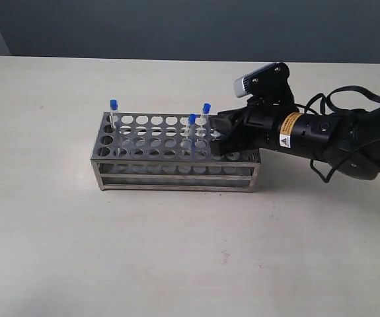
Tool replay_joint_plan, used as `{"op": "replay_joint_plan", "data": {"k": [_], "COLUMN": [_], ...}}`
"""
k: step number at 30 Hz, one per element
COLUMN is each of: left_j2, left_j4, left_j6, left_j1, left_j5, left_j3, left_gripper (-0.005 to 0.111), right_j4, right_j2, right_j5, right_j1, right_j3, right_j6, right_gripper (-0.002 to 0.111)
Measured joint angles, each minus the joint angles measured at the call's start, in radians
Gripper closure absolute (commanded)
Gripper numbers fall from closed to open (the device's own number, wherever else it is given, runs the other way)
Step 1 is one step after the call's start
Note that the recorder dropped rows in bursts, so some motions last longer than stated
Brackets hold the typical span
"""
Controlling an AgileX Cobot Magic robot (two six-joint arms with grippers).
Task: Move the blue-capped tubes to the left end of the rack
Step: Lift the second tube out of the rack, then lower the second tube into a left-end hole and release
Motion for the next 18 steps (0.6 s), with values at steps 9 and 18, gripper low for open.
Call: {"op": "replay_joint_plan", "data": {"k": [9, 18], "left_j2": [0.0, 0.0], "left_j4": [0.0, 0.0], "left_j6": [0.0, 0.0], "left_j1": [0.0, 0.0], "left_j5": [0.0, 0.0], "left_j3": [0.0, 0.0], "left_gripper": [0.106, 0.106], "right_j4": [-0.028, -0.084], "right_j2": [-0.219, -0.008], "right_j5": [0.036, 0.168], "right_j1": [0.057, 0.264], "right_j3": [-0.106, -0.417], "right_j6": [0.005, 0.051], "right_gripper": [0.109, 0.109]}}
